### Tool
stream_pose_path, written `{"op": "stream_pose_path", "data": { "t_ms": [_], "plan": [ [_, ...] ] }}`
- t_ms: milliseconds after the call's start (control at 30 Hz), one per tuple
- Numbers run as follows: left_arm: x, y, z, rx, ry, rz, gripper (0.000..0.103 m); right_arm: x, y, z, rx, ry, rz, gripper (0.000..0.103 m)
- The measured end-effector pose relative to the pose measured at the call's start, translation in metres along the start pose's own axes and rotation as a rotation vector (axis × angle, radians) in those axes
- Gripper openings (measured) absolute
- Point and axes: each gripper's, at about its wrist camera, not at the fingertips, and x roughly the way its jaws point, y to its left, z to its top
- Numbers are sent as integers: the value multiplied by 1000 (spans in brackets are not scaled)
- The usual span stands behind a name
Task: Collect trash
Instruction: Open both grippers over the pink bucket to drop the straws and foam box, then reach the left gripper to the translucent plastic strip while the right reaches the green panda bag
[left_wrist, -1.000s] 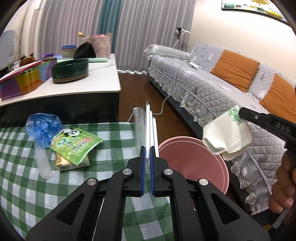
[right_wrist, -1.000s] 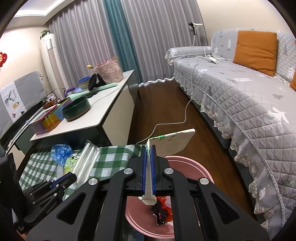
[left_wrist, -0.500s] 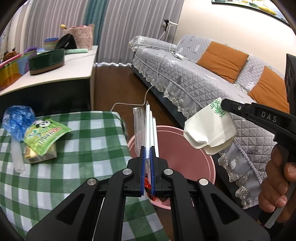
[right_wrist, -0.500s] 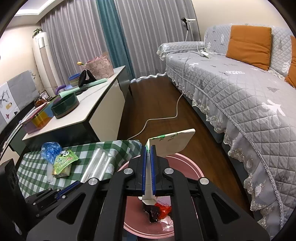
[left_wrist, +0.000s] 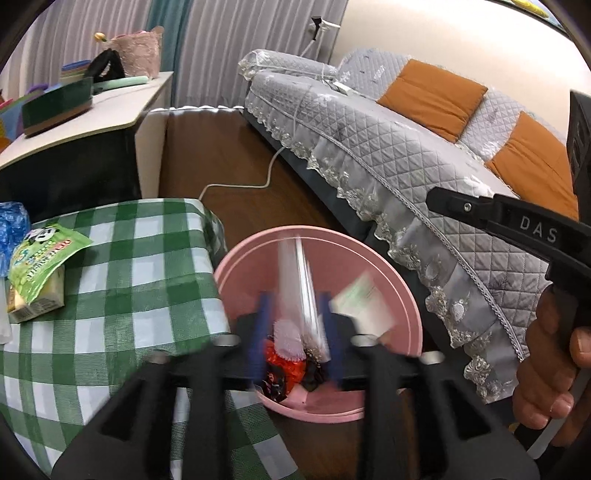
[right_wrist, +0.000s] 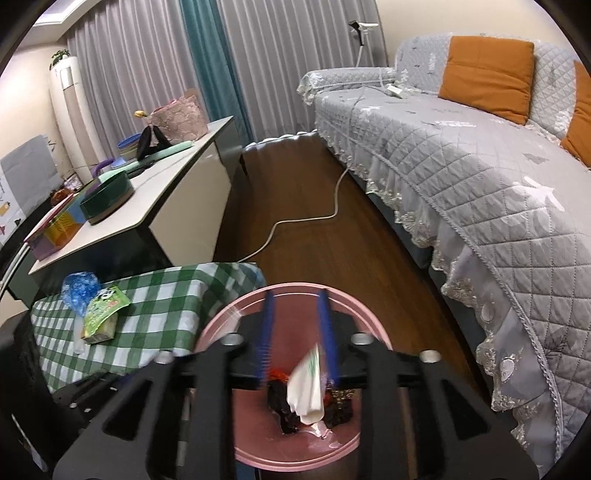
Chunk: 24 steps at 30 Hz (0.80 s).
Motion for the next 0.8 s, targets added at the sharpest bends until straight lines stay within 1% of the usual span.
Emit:
{"op": "stream_pose_path", "data": {
  "t_ms": [133, 233, 467, 600, 800],
  "plan": [
    [-5, 7, -2, -16, 0, 9, 36, 2, -4, 2, 33, 8, -2, 33],
    [-13, 11, -1, -17, -12, 24, 35, -2, 3, 4, 33, -1, 12, 33],
    [-41, 39, 2, -64, -63, 92, 36, -8, 42, 6, -12, -13, 69, 33],
    [-57, 66, 0, -109, -91, 146, 35, -9, 67, 5, -33, -14, 111, 33],
    [-78, 111, -3, -181, -124, 232, 35, 0, 107, 3, -60, 8, 167, 33]
  ]
}}
